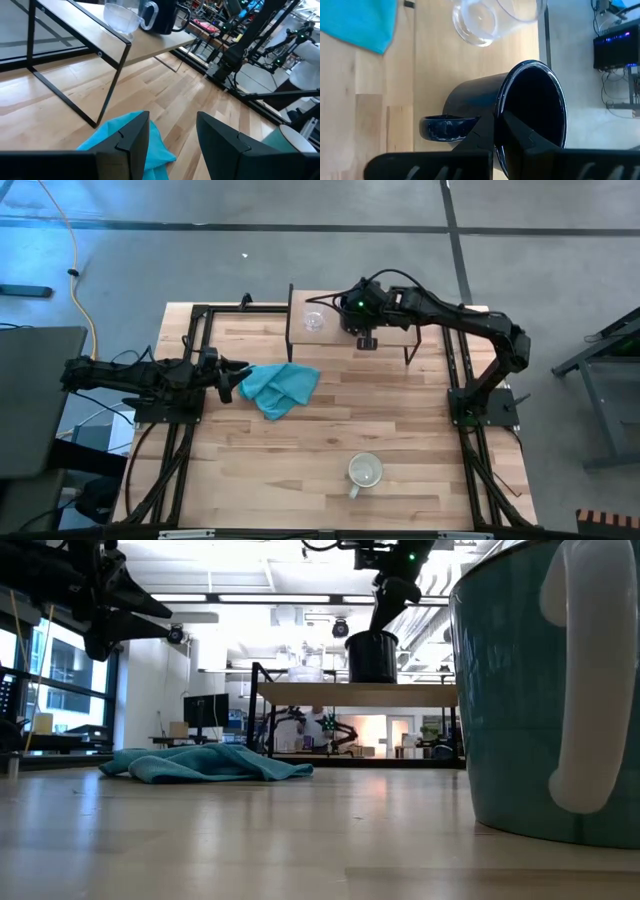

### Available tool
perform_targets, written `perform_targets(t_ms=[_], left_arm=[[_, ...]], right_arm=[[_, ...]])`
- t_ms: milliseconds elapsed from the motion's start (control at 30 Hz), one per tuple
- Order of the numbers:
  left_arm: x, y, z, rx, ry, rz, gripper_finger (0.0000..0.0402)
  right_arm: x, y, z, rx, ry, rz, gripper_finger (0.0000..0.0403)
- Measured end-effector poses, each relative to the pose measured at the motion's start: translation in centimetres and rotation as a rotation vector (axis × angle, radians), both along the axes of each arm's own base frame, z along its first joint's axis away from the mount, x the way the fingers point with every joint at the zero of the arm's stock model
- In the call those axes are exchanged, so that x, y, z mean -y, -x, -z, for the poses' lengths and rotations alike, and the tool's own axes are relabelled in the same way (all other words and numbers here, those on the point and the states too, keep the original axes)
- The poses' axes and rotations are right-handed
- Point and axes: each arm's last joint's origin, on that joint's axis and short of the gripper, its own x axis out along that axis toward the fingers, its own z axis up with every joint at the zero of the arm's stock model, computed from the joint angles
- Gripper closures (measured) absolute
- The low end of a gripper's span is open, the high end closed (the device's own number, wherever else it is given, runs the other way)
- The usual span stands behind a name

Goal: Stack small to large cups/mugs on shelf
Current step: Put the dark blue mug on the shelf

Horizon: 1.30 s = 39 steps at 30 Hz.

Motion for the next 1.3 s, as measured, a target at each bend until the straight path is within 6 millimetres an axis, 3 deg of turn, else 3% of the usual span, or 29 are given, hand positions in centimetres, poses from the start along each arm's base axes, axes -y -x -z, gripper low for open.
perform_targets(t_ms=[1300], left_arm=[[0.0,0.0,0.1,-0.007,-0.001,-0.007,0.0250]], right_arm=[[0.4,-0.4,1.1,-0.031,-0.069,-0.007,0.0403]])
